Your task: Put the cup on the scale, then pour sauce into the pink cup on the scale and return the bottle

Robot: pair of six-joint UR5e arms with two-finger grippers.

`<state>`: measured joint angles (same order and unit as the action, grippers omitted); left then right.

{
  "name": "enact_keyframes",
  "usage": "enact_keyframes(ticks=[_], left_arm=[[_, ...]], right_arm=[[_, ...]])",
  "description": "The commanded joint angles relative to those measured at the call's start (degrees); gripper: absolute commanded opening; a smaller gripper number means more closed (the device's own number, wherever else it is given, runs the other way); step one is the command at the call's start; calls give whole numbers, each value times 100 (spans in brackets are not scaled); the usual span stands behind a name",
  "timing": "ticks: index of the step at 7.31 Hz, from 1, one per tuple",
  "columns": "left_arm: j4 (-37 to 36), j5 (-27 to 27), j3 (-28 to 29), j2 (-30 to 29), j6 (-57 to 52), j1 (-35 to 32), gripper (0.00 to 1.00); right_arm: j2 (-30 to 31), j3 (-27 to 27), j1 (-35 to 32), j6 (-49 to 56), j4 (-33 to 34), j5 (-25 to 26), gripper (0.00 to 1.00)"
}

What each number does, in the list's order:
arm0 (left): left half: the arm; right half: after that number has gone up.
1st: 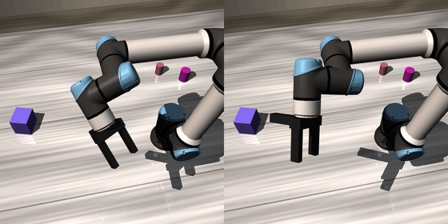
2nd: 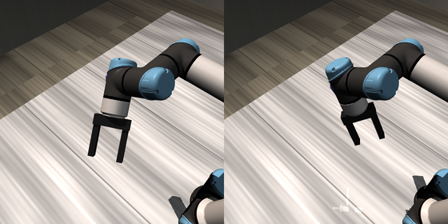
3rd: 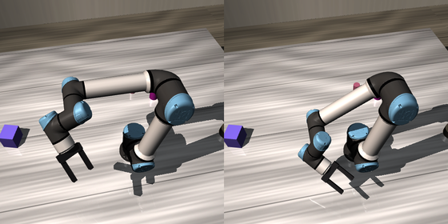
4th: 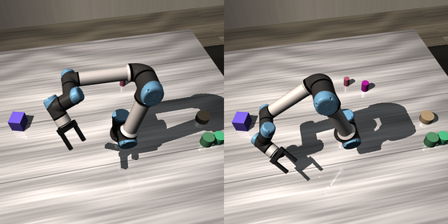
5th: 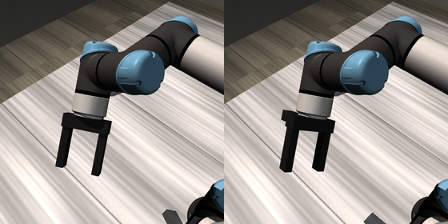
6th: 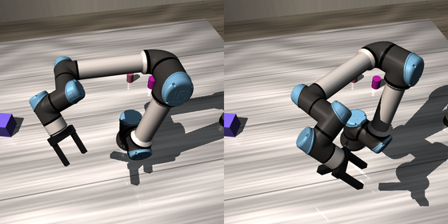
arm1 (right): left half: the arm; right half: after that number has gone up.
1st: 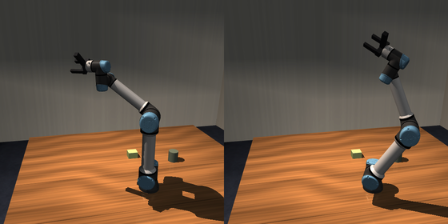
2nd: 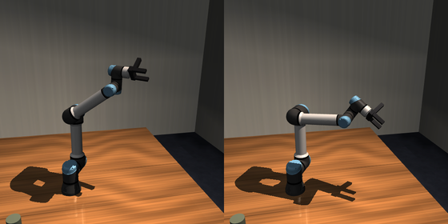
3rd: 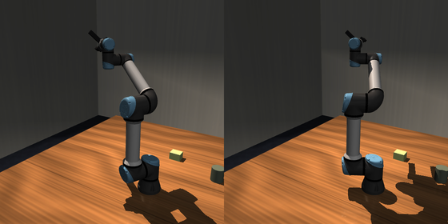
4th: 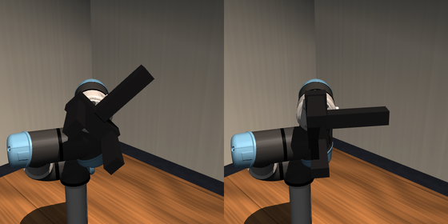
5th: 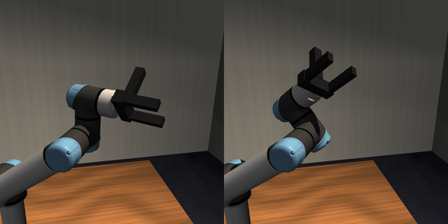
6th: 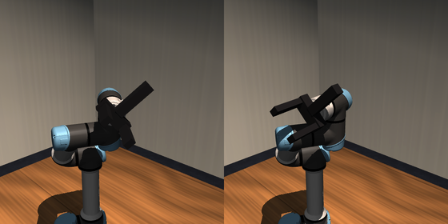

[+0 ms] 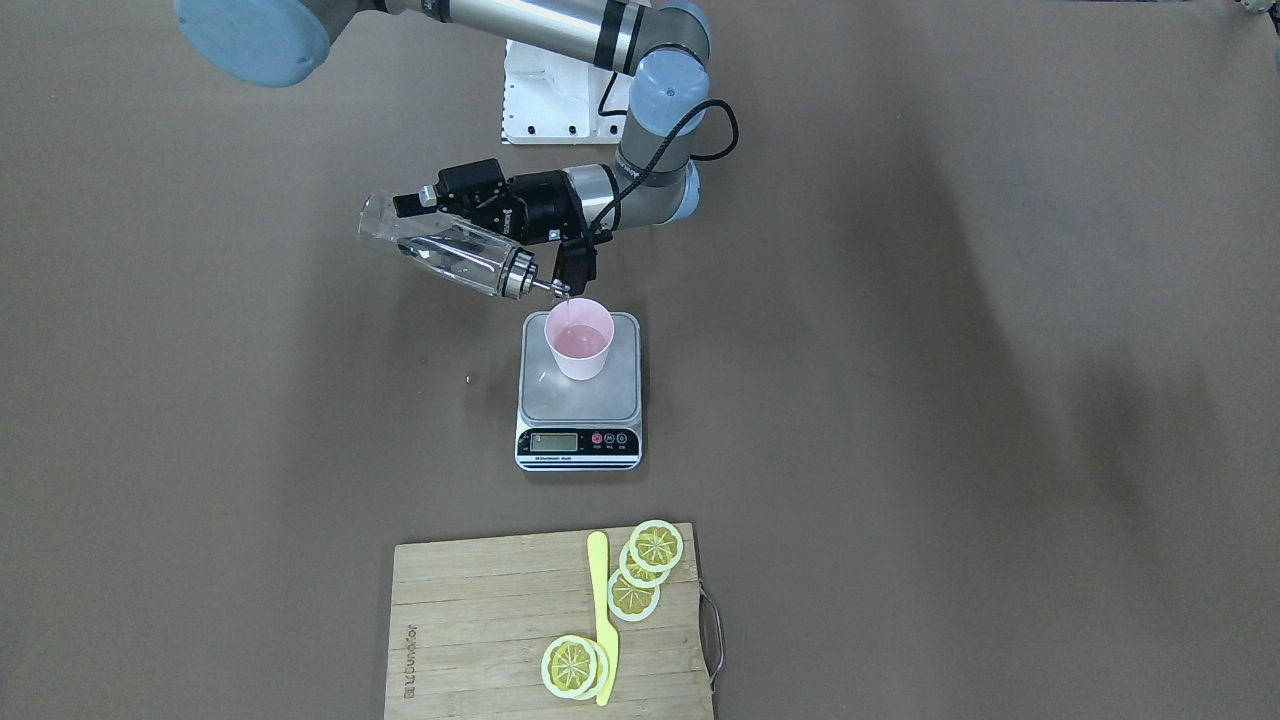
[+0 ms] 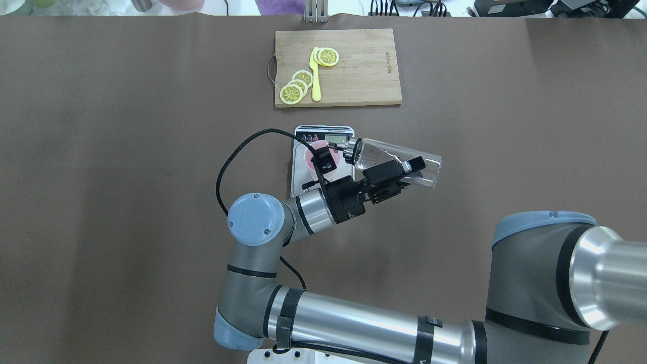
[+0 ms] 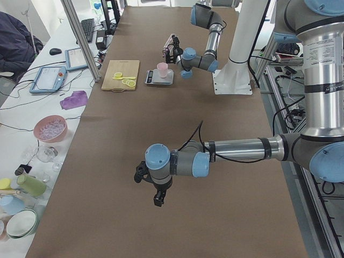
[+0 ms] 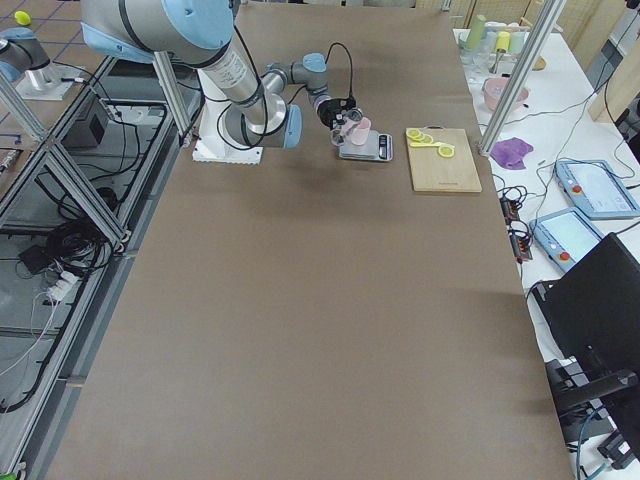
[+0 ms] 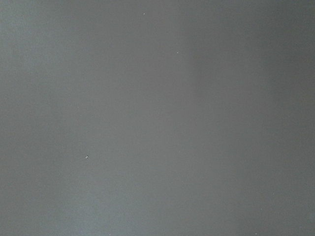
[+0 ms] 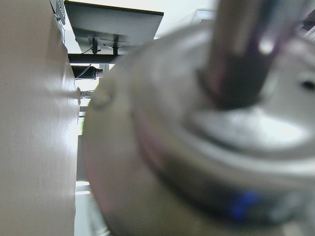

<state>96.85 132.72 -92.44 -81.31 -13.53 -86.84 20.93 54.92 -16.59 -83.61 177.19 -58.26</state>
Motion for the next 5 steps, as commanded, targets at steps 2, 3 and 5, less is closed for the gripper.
enact_keyframes(ticks=[2,3,5], left_arm=[[18,0,-2,-7,0,0,98],[87,0,-2,-7,0,0,98],[97,0,-2,-7,0,0,98]], right_arm=[[69,438,-28,-59,-176,69,0],[130,667,-28,-50,-229,104,0],[402,1272,-63,2,-343,218,0]])
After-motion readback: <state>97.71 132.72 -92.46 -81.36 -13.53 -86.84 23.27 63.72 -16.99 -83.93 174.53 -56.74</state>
